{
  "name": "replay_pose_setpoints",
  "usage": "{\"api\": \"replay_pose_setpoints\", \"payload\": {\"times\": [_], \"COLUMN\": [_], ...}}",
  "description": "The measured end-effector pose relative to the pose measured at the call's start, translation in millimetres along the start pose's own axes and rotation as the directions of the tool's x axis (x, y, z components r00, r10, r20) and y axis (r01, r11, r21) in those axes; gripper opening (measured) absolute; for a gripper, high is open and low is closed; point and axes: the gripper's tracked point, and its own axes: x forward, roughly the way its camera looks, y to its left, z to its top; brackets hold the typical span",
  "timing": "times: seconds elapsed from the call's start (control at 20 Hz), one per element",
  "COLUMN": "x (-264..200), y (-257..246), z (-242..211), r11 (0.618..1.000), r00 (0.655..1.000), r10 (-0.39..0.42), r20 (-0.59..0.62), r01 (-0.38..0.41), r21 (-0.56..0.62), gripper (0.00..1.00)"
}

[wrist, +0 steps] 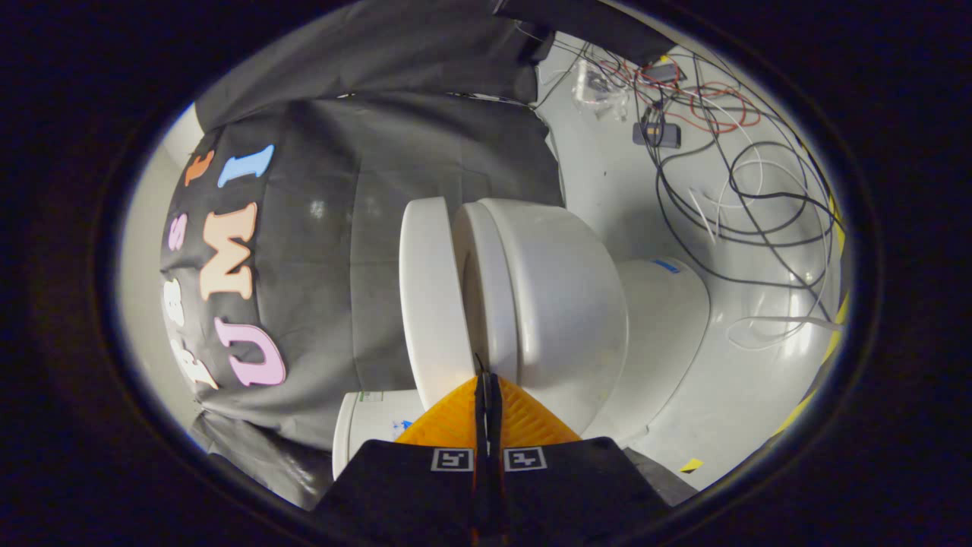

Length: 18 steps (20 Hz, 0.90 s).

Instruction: Open the toilet lid.

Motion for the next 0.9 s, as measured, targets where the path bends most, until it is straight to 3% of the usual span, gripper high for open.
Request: {"api": "replay_pose_setpoints", "payload": {"times": [0.3, 0.55, 0.9], "x": [-8, -15, -19], "y": [35, 75, 115], "z": [0, -12, -25], "r11": [0.997, 0.971, 0.951], "r00": [0.999, 0.999, 0.997], "r10": [-0.017, -0.015, 0.014], "r20": [0.047, 0.041, 0.077], "r01": [0.020, 0.024, 0.011], "r21": [-0.071, -0.237, -0.310], "gripper": [0.00, 0.00, 0.00]}}
